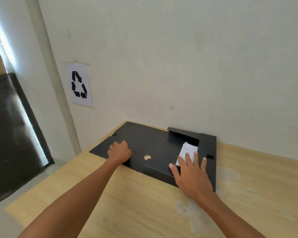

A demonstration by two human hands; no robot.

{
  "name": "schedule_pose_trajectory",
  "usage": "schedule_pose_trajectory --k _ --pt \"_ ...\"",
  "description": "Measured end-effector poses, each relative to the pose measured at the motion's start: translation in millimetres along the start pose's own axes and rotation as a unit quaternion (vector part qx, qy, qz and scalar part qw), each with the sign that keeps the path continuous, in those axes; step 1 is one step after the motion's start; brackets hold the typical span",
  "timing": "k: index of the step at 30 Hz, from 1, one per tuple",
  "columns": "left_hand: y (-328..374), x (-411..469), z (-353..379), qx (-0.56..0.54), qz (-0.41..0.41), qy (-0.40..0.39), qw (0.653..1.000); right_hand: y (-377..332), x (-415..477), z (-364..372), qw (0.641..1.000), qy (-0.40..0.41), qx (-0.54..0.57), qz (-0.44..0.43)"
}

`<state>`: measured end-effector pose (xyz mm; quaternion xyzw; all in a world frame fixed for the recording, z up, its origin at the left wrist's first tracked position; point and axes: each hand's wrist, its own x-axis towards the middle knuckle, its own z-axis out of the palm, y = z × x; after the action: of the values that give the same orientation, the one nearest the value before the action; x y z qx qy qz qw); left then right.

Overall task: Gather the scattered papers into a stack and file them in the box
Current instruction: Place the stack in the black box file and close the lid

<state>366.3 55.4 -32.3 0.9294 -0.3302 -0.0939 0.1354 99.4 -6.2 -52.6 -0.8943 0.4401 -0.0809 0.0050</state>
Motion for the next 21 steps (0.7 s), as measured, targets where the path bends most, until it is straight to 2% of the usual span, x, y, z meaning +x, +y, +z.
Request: schedule_pose_trajectory --k 7,11,17,21 --pt "-46 18 -3 -0.003 -0.102 0.022 0.995 -1 0 -2 0.999 -0.029 -0.009 0.026" --pt "-50 22 0 0.002 -0.116 0.039 0.993 -1 -1 -2 0.999 -0.029 -0.013 0.023" --pt "-56 22 -5 0.019 -0.087 0.068 0.994 -1 -1 -1 0.999 -0.032 -0.030 0.024" --pt "-60 27 -15 -0.009 -0.110 0.073 0.991 0 1 1 0.999 -0.031 -0.024 0.028"
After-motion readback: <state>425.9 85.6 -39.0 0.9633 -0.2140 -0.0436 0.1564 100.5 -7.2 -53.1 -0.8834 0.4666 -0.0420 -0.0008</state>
